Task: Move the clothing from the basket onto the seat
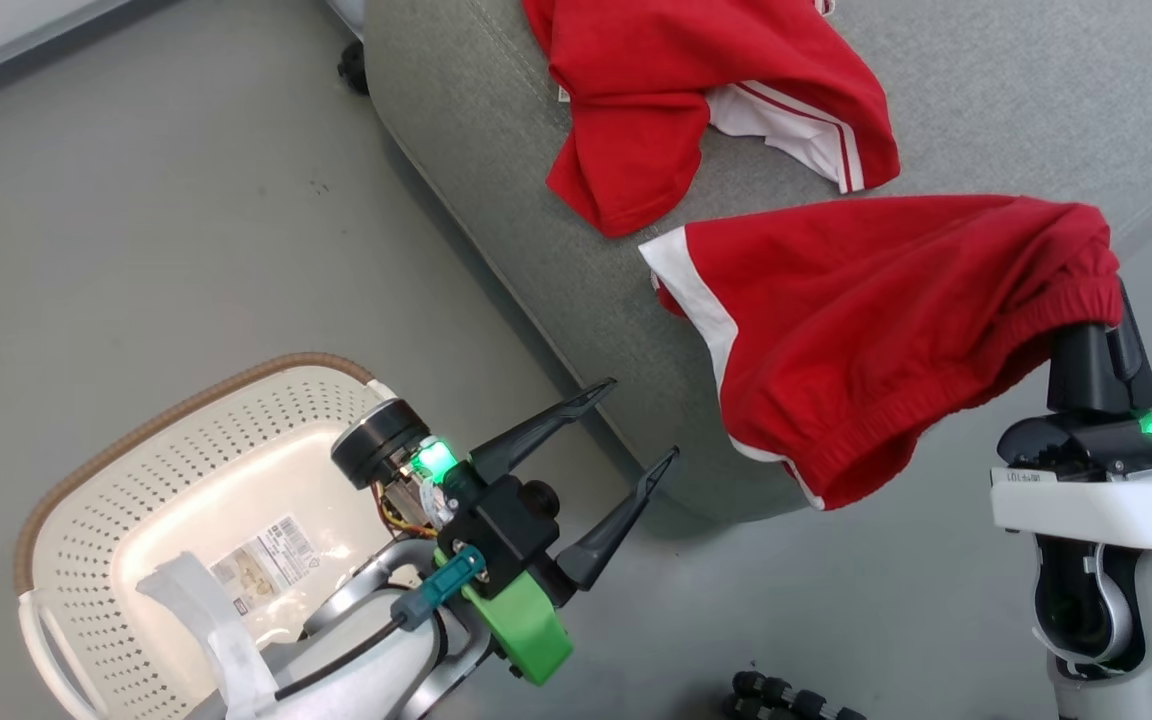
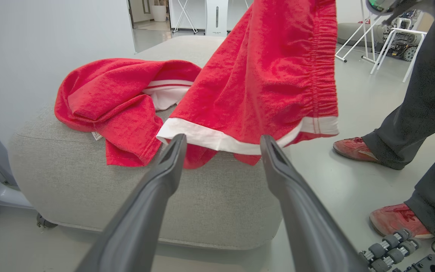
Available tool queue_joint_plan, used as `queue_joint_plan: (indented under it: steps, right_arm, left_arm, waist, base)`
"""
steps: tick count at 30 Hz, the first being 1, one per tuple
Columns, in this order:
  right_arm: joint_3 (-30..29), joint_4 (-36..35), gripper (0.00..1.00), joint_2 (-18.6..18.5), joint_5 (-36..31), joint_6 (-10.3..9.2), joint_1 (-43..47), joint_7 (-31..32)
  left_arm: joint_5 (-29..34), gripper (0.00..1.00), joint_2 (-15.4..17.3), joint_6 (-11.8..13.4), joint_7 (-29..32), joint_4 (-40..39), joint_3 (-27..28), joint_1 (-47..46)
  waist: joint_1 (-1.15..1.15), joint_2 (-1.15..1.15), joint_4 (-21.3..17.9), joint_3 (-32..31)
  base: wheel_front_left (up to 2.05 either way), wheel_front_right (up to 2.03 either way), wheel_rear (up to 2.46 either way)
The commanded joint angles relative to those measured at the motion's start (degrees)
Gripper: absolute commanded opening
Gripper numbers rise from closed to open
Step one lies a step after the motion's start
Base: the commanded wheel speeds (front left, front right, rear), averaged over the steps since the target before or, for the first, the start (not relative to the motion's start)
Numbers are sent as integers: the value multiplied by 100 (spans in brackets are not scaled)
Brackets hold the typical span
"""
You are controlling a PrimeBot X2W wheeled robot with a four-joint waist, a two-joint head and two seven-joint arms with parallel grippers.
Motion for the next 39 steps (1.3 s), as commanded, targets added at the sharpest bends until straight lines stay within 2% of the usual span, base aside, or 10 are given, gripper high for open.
queue_joint_plan:
  steps: [1,9,24,28,34,35,36,37,38,39]
  right_arm:
    - [-16,-64,0,-2,-13,-6,-136,-13]
    - [-256,-143,0,-163,-230,-6,-1406,-13]
    - [-1461,1606,0,-1947,-316,-6,-4270,-11]
    - [-1615,2453,0,-2028,-443,-6,-4209,-12]
    - [-1890,3751,0,-1710,-579,-6,-3684,-12]
    - [-1951,3935,6,-1634,-569,-6,-3603,-13]
    - [-1997,4042,32,-1581,-586,-6,-3532,-13]
    - [-2057,4129,89,-1494,-631,-6,-3434,-14]
    - [-2159,4170,100,-1406,-677,-6,-3345,-13]
    - [-2252,4185,100,-1302,-717,-6,-3223,-13]
  left_arm:
    - [-23,100,72,-34,33,-28,-22,-115]
    - [53,100,242,-121,193,-216,-122,-498]
    - [207,100,180,-116,83,-257,-214,-1118]
    - [193,100,78,-76,-22,-159,-218,-1192]
    - [84,100,-110,-22,-163,67,-221,-1168]
    - [74,100,-139,-3,-190,108,-211,-1147]
    - [51,100,-159,27,-212,137,-203,-1124]
    - [31,100,-179,35,-228,178,-202,-1096]
    - [21,100,-188,55,-256,215,-194,-1069]
    - [-1,100,-204,89,-285,252,-175,-1027]
  waist:
    - [0,0,-191,293]
    - [0,0,-61,808]
    - [0,0,1253,1740]
    - [0,0,1505,1854]
    - [0,0,1730,1846]
    - [0,0,1742,1822]
    - [0,0,1743,1796]
    - [0,0,1735,1758]
    - [0,0,1723,1719]
    - [0,0,1707,1663]
  base:
    - [0,0,0]
    - [0,0,0]
    - [0,0,0]
    - [0,0,0]
    - [0,0,0]
    - [0,0,0]
    - [0,0,0]
    - [0,0,0]
    - [0,0,0]
    - [0,0,0]
